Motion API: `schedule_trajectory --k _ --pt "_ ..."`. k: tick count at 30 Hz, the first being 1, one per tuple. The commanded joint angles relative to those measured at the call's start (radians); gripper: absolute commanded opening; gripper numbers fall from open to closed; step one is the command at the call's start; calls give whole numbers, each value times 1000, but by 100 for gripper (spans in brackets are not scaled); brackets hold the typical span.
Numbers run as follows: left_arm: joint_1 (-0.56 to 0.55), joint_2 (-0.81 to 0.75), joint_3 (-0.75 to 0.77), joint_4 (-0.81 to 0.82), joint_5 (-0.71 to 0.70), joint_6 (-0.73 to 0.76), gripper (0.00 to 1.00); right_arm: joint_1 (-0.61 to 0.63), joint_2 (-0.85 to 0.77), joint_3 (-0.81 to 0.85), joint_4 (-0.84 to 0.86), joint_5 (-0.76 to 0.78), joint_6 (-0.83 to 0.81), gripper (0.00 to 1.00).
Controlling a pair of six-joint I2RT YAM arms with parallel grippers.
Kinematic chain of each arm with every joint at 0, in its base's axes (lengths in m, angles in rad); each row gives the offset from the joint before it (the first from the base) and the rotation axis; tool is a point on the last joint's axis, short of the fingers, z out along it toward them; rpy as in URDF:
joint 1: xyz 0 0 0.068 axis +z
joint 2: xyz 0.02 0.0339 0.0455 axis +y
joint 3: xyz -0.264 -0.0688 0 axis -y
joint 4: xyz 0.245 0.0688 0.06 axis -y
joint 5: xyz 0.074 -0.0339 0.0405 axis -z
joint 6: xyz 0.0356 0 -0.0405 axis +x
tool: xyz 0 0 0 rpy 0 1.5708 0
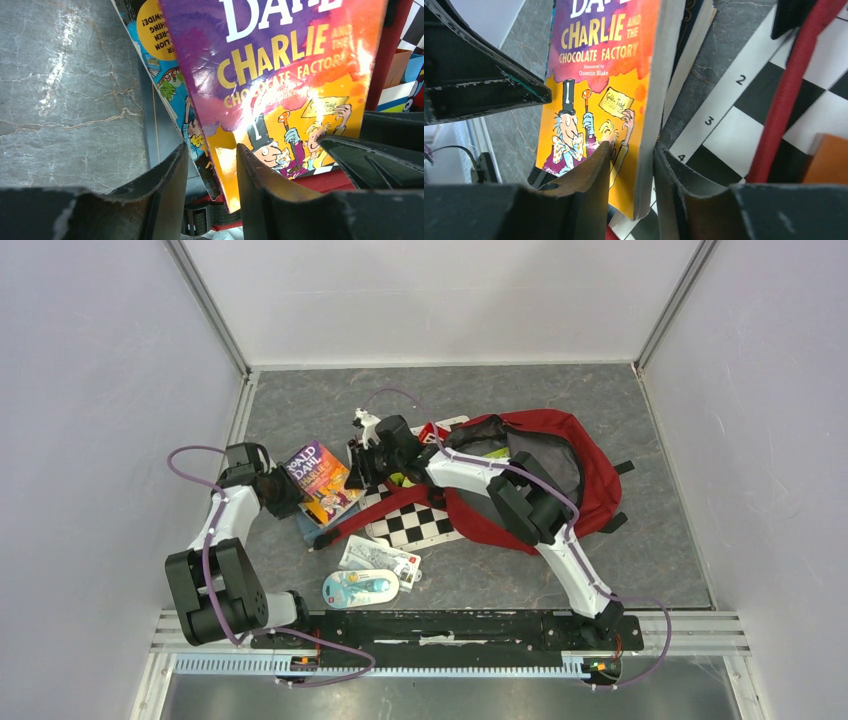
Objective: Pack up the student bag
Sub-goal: Pick up the book from the center of the board.
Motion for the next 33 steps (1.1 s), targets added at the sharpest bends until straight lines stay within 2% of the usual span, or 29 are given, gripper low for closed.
schedule_trajectory --k 1,4,9,11,16,19,27,33 --pt "-7 -23 14 18 50 26 47 -7 -110 -50 20 22 19 32" --pt "-7 -28 12 18 51 26 50 -16 -144 -88 20 49 18 25" --pt "-7 -47 12 18 45 26 56 -27 -217 -156 21 89 3 1" --pt "-7 -54 11 20 46 27 63 -29 -247 -178 27 99 0 0" --pt "-9 -94 3 55 100 25 91 -31 -333 -243 64 115 4 0" --pt "-9 -149 -10 100 170 17 99 -36 -409 -309 117 136 22 0" --pt "-17 -307 -97 346 418 -81 100 -53 -631 -502 285 197 99 0" --pt "-92 -255 -140 587 637 -216 100 -55 -761 -608 399 213 157 0"
